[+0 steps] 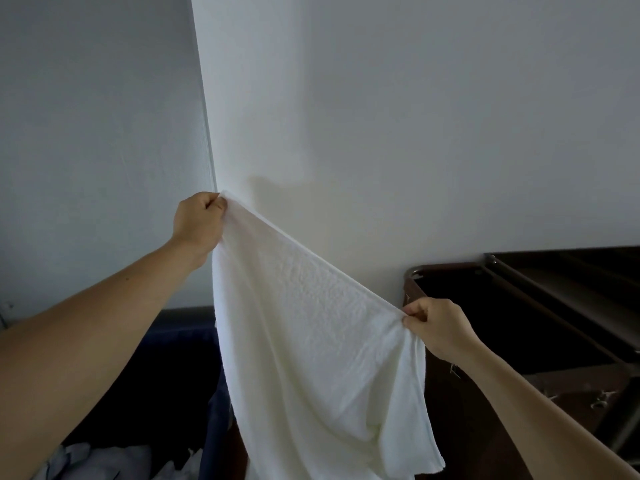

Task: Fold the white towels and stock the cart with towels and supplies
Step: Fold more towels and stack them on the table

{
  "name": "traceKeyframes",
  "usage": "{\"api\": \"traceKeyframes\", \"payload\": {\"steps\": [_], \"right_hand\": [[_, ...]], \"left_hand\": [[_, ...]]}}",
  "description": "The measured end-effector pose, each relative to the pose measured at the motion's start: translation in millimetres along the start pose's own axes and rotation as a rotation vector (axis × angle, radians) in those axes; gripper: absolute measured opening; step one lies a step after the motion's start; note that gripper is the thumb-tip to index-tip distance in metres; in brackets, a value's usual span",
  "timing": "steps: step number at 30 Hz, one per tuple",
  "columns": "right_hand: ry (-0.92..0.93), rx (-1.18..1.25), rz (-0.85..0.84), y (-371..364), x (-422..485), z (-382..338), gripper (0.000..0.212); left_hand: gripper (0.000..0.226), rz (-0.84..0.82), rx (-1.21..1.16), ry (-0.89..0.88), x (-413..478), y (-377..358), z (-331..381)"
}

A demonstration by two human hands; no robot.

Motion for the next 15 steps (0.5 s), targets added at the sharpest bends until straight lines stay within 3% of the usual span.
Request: {"api": "traceKeyframes", "payload": {"steps": [3, 5, 8, 12, 15], "right_hand": [[-0.018, 0.072, 0.058, 7.4, 1.1, -3.9, 0.015], [0.018, 0.181, 0.111, 15.8, 2.1, -20.4, 0.010], [0.172, 0.228, 0.138, 23.0, 2.4, -68.2, 0.009], [0.348, 0.163, 0.029, 11.0, 6.0, -117.6, 0.016], [0.422, 0.092, -0.016, 3.9, 9.2, -130.8, 0.020]], "left_hand": [[0.015, 0.048, 0.069, -0.039, -5.5, 1.8, 2.5], [0.022, -0.007, 0.186, -0.114, -16.2, -5.2, 8.4], [0.022, -0.206, 0.354, -0.225, -37.5, -34.1, 21.6], [0.039, -0.638, 0.263, -0.247, -83.3, -79.0, 39.6], [0.042, -0.774, 0.196, -0.199, -99.4, -87.5, 42.1]]}}
Point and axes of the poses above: each hand's wrist, its own x-axis towards the middle knuckle, its own y-axis out of the back of the hand, z = x × y, the point moved 5 cm from there along x, towards the middle knuckle, and after that the axes turned 1 degree about -z, right-handed, at the moved point
